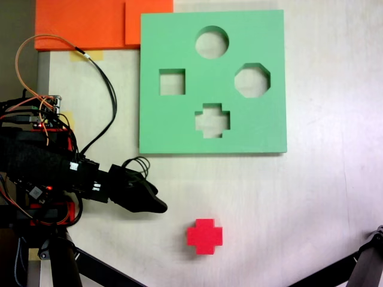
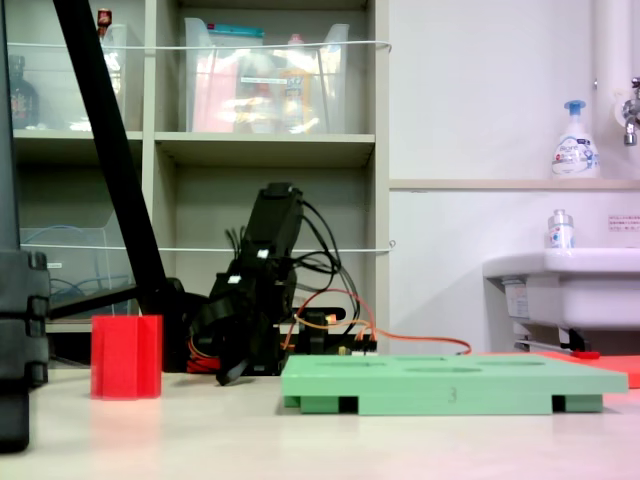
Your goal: Put the cross columnar block into the corresponding hole
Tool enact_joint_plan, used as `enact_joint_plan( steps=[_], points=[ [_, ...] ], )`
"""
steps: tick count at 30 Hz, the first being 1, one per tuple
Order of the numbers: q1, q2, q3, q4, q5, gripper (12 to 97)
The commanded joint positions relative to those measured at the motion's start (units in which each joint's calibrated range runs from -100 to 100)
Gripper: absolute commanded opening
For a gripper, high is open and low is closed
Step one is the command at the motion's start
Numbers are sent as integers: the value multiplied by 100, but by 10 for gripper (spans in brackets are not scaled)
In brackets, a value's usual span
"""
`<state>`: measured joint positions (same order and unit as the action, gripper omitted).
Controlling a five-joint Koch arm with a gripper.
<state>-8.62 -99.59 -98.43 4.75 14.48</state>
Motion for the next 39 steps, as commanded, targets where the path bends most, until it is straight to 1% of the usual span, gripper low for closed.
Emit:
enact_joint_plan(
  steps=[1, 2, 3, 7, 9, 13, 17, 21, 22, 25, 26, 28, 29, 30, 31, 33, 35, 39],
  points=[
    [-59, -41, -157, -85, 601, 417],
    [-78, -41, -157, -306, 835, 416],
    [-98, -41, -157, -980, 1016, 416],
    [-98, -41, 2286, -4611, 1729, 412],
    [-98, -41, 3333, -5785, 1910, 362],
    [-103, -41, 5117, -7374, 2051, 359],
    [-107, -41, 6613, -8453, 2125, 359],
    [-161, 1286, 8298, -9512, 2159, 360],
    [-210, 2110, 9076, -10013, 2149, 381],
    [-234, 3506, 10033, -10427, 2134, 519],
    [-234, 3814, 10142, -10417, 2129, 547],
    [-234, 4470, 10372, -10427, 2129, 564],
    [-244, 4749, 10521, -10427, 2129, 587],
    [-249, 5043, 10671, -10427, 2134, 652],
    [-249, 5364, 10840, -10436, 2129, 735],
    [-249, 6006, 11099, -10427, 2129, 862],
    [-249, 6453, 11299, -10398, 2134, 948],
    [-244, 7194, 11688, -10378, 2134, 955]
  ],
)
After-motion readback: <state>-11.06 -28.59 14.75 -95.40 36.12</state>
